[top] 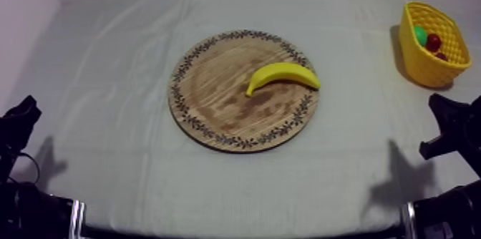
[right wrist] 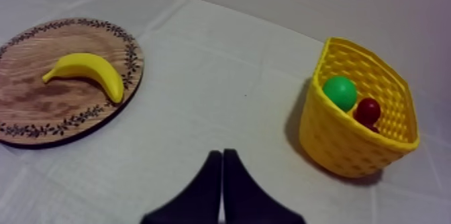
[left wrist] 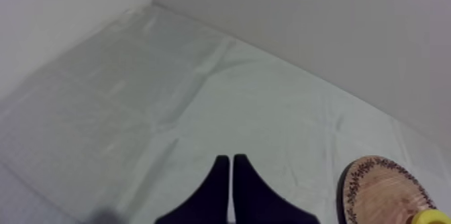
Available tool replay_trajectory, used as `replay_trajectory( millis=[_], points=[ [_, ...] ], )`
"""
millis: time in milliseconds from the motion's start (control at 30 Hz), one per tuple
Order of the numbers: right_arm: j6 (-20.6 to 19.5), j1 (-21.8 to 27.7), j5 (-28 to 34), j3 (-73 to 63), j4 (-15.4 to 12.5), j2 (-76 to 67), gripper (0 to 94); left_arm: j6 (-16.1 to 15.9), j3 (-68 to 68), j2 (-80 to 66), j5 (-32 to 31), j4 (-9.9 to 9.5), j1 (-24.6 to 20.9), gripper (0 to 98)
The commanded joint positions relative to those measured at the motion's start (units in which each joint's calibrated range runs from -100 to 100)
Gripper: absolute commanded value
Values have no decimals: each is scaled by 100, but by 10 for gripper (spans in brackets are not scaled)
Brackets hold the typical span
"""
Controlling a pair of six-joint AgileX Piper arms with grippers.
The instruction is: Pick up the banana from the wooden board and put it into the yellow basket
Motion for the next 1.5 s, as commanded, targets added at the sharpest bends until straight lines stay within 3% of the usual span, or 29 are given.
replay_trajectory(
  millis=[0, 1067, 1267, 1467],
  points=[
    [1, 1, 1, -1, 2, 0, 5, -2, 0, 4, 0, -2, -1, 1],
    [-12, 8, 246, -1, 2, 0, 5, -2, 0, 4, 0, -2, -1, 1],
    [525, -5, 251, -1, 2, 0, 7, 1, 0, 4, 0, -2, -1, 1],
    [332, 15, 282, -1, 16, 0, 5, 0, 0, 4, 0, -2, -1, 1]
  ],
)
